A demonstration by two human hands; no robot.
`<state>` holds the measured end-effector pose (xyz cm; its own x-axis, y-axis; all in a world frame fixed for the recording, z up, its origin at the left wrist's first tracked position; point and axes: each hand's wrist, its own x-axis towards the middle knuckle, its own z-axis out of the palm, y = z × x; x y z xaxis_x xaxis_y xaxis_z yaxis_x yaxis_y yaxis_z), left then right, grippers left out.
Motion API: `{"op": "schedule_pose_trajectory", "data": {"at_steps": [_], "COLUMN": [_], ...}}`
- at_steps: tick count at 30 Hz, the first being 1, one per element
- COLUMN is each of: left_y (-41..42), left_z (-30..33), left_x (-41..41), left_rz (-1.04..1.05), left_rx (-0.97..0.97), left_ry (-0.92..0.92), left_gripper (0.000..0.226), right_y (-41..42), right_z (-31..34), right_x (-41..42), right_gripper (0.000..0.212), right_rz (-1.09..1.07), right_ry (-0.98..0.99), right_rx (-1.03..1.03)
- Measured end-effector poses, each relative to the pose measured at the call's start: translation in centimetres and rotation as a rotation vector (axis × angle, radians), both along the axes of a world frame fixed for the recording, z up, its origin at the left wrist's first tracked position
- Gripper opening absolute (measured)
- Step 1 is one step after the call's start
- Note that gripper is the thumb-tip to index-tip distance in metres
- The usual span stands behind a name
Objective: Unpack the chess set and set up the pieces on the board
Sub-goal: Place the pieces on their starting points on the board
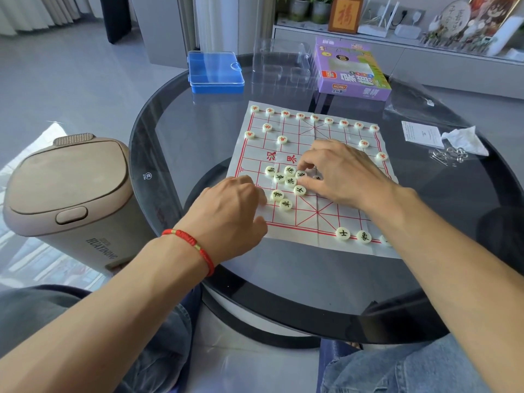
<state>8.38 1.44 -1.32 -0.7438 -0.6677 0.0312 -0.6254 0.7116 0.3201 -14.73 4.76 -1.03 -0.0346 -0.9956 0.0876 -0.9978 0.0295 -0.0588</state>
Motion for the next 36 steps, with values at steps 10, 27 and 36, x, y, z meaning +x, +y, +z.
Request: {"op": "schedule_pose_trajectory", "data": {"at_steps": [10,27,36], "left_y": [-1.1,-8.1,-9.3], "left_z": [1.0,0.5,0.0], "left_x": [-0.6,-1.0,-1.6], "left_rz": [0.2,0.461,0.399], "left_rx": [0.173,0.457,0.418], "left_ry": [0.332,0.444,0.324], "left_gripper": [0.03,0.013,0.018], "right_y": [1.9,-3.5,-3.3], "right_z": [1.4,-0.5,0.9], "right_x": [3.2,3.9,3.0], "right_gripper": [0.019,0.028,0.019], "right_rz": [0.207,0.138,0.094], "right_ry": [-0.247,-0.024,-0.166], "right_rx": [-0.149,-0.094,-0.182]}}
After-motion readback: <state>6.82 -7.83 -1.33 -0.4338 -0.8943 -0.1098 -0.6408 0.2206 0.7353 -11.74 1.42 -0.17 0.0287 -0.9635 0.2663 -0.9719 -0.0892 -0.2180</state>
